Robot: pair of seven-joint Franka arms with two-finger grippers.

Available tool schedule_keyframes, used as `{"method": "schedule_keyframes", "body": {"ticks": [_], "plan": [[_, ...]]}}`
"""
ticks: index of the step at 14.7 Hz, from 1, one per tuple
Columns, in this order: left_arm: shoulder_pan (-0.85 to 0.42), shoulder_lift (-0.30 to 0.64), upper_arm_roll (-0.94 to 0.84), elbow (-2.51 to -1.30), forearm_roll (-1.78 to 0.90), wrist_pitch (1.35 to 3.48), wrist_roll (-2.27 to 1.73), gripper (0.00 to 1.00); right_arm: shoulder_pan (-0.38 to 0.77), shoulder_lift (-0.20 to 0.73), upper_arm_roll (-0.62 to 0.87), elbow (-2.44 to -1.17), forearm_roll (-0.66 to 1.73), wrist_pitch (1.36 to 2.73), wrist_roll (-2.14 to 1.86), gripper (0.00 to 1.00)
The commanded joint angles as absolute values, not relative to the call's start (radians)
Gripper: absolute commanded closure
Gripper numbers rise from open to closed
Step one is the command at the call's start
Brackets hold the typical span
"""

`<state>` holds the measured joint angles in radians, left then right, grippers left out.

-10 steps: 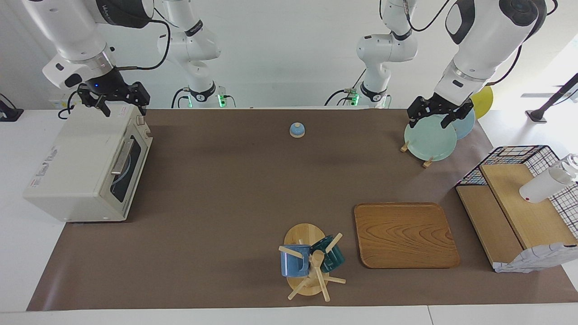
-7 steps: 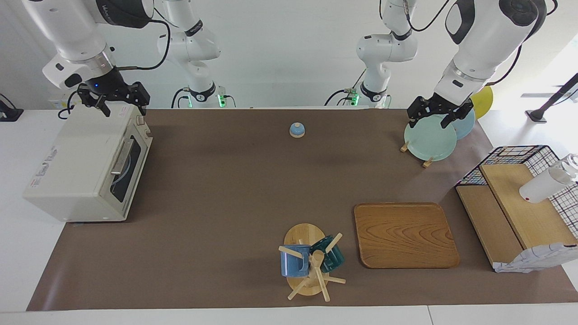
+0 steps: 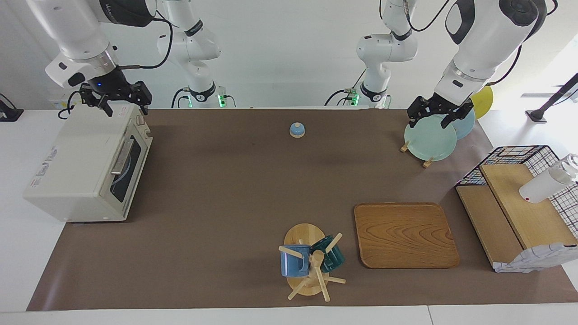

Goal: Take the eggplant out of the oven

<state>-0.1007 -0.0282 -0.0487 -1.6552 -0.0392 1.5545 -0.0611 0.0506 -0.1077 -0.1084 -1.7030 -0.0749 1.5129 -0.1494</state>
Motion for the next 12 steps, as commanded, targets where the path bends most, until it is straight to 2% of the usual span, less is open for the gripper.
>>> {"method": "schedule_keyframes", "body": {"ticks": [1,6,12], "plan": [[-0.098,-0.041,-0.046,-1.660,-0.055,1.557,-0.066,0.00,0.048,-0.124,-0.103,-1.736,-0.061,1.555,-0.170,1.00],[-0.098,-0.041,-0.046,-1.660,-0.055,1.557,-0.066,0.00,0.061,-0.129,-0.101,-1.919,-0.170,1.776,-0.170,1.00],[-0.098,-0.041,-0.046,-1.660,-0.055,1.557,-0.066,0.00,0.013,-0.086,-0.103,-2.000,-0.221,1.861,-0.064,1.00]]}}
